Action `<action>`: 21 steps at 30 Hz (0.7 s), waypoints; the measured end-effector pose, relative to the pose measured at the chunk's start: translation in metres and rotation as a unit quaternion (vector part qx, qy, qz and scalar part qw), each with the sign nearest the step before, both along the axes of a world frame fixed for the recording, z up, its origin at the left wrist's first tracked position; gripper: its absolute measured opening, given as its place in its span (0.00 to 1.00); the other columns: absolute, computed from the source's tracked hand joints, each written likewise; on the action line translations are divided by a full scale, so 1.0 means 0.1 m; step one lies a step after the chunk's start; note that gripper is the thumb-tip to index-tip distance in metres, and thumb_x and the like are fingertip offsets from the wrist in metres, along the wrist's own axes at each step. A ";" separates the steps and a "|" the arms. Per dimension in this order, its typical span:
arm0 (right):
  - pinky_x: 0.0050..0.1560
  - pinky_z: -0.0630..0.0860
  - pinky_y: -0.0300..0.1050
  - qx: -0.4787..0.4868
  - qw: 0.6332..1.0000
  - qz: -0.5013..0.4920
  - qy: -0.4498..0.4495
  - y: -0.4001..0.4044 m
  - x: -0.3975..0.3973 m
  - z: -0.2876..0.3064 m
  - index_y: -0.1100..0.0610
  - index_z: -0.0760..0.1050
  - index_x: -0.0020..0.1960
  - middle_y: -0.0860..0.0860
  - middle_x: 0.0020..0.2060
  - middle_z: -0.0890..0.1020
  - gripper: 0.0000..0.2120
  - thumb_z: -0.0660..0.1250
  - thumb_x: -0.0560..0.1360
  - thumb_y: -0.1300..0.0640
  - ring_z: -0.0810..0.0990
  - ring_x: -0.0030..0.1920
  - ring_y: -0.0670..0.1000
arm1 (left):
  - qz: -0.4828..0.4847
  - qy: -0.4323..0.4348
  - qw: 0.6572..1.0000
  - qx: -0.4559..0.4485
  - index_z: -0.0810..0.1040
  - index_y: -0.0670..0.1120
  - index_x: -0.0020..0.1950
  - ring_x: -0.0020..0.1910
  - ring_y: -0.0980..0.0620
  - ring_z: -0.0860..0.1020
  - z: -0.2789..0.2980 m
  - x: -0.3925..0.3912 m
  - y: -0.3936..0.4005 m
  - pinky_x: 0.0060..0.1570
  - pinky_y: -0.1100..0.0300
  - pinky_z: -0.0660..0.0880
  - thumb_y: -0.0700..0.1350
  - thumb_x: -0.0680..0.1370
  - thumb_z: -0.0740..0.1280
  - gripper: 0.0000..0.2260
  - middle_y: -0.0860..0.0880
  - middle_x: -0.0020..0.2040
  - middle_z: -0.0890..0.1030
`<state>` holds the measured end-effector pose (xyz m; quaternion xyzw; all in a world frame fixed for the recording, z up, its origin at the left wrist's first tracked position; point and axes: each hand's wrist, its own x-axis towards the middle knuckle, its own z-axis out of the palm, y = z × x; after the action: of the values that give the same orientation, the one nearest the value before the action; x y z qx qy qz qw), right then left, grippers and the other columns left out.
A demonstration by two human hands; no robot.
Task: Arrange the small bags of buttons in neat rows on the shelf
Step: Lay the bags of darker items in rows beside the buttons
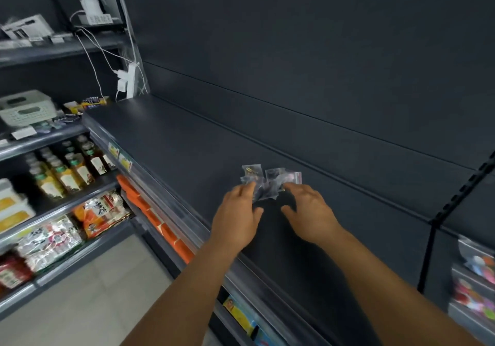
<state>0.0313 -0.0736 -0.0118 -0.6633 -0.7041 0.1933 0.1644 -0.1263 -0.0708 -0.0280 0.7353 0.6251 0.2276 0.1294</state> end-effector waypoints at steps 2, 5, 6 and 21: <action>0.56 0.72 0.47 0.004 0.999 -0.042 0.016 0.12 -0.05 -0.04 0.52 0.67 0.66 0.52 0.60 0.75 0.19 0.63 0.77 0.49 0.72 0.61 0.54 | 0.004 -0.014 1.000 -0.001 0.61 0.49 0.74 0.68 0.48 0.67 -0.03 -0.01 0.13 0.61 0.54 0.70 0.49 0.78 0.64 0.26 0.47 0.69 0.68; 0.46 0.74 0.44 -0.004 0.992 -0.106 0.062 0.27 -0.17 -0.06 0.55 0.69 0.61 0.51 0.51 0.80 0.18 0.62 0.76 0.45 0.78 0.53 0.54 | 0.003 -0.023 1.000 0.005 0.64 0.49 0.72 0.66 0.47 0.69 -0.06 0.00 0.27 0.58 0.54 0.71 0.49 0.78 0.64 0.23 0.47 0.67 0.69; 0.44 0.74 0.43 -0.012 0.990 -0.123 0.075 0.31 -0.22 -0.06 0.55 0.69 0.60 0.51 0.49 0.81 0.18 0.62 0.76 0.45 0.79 0.51 0.53 | 0.002 -0.026 1.000 0.009 0.66 0.49 0.71 0.65 0.47 0.70 -0.07 -0.01 0.32 0.57 0.54 0.71 0.49 0.78 0.64 0.22 0.47 0.66 0.70; 0.29 0.70 0.40 0.037 0.917 -0.265 0.295 0.31 -0.20 -0.11 0.51 0.80 0.46 0.49 0.30 0.76 0.14 0.59 0.75 0.65 0.70 0.27 0.47 | -0.030 -0.267 0.959 -0.087 0.80 0.51 0.42 0.37 0.62 0.77 0.00 -0.17 0.60 0.33 0.75 0.70 0.45 0.77 0.65 0.05 0.59 0.37 0.79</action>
<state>0.0116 -0.0423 -0.0228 -0.7317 -0.4291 0.3034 0.4341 -0.1437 -0.0110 -0.0276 0.6524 0.5627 0.3562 0.3618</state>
